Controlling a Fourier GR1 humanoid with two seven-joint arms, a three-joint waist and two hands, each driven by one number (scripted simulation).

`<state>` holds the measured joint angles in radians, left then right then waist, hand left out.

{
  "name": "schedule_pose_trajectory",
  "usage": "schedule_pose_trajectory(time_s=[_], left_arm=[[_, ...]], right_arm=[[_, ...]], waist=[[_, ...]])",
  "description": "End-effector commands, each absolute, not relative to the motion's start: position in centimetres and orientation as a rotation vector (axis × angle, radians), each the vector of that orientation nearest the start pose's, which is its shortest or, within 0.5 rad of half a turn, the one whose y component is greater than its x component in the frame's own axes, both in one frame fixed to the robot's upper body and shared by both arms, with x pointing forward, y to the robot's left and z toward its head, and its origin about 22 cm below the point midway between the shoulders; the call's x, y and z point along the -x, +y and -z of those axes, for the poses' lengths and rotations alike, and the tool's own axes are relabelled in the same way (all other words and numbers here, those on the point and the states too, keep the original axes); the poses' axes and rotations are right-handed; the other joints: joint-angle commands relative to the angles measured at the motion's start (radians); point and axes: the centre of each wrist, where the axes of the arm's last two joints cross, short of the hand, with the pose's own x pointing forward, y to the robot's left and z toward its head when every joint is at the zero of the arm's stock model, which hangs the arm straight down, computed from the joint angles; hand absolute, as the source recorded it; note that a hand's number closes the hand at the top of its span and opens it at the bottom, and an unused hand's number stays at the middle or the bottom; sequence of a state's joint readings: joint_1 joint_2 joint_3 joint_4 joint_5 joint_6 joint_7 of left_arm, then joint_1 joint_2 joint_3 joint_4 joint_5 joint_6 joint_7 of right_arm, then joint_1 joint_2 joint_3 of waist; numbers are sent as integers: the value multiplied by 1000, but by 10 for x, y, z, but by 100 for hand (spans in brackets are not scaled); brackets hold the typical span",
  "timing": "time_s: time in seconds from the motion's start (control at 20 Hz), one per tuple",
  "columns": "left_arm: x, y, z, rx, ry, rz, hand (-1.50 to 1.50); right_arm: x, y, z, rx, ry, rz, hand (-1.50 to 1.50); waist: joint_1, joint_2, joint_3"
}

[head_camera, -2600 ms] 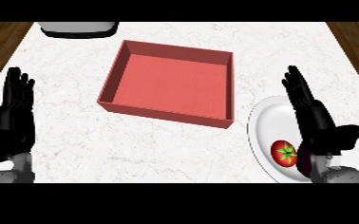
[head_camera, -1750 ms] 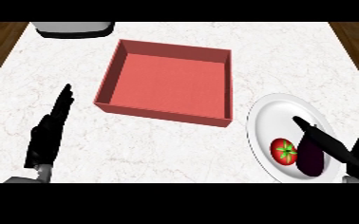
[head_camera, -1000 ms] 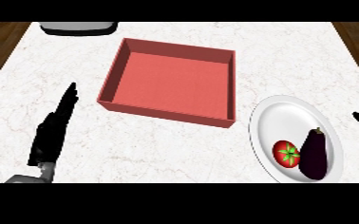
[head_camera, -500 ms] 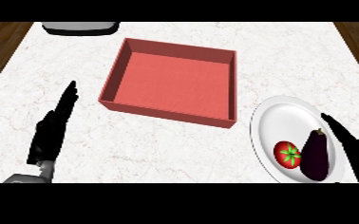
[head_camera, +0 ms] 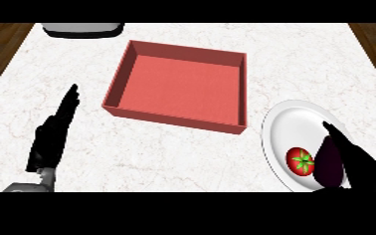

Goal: Pick the tomato from the plate and place it in the cardboard box

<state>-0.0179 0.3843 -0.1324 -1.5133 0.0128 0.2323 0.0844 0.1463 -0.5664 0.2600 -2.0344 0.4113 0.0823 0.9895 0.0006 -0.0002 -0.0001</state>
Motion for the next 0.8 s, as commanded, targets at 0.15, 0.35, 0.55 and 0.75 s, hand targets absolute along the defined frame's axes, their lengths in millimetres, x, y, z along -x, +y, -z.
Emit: schedule_pose_trajectory(time_s=[0.15, 0.35, 0.55, 0.75], left_arm=[[-248, 290, -7, -390, -1453, 195, 0], [-247, 294, -10, -380, -1440, 210, 0], [-248, 280, -11, -365, -1437, 204, 0], [-250, 294, -3, -391, -1442, 185, 0]], right_arm=[[-193, -234, -59, 778, -750, -650, -150], [-192, -249, -74, 776, -761, -651, -150], [-184, -253, -72, 780, -771, -636, -150], [-195, -250, -53, 778, -781, -616, -150]], waist=[[0, 1, 0], [-2, 0, 0], [-4, 0, 0], [-3, 0, 0]])
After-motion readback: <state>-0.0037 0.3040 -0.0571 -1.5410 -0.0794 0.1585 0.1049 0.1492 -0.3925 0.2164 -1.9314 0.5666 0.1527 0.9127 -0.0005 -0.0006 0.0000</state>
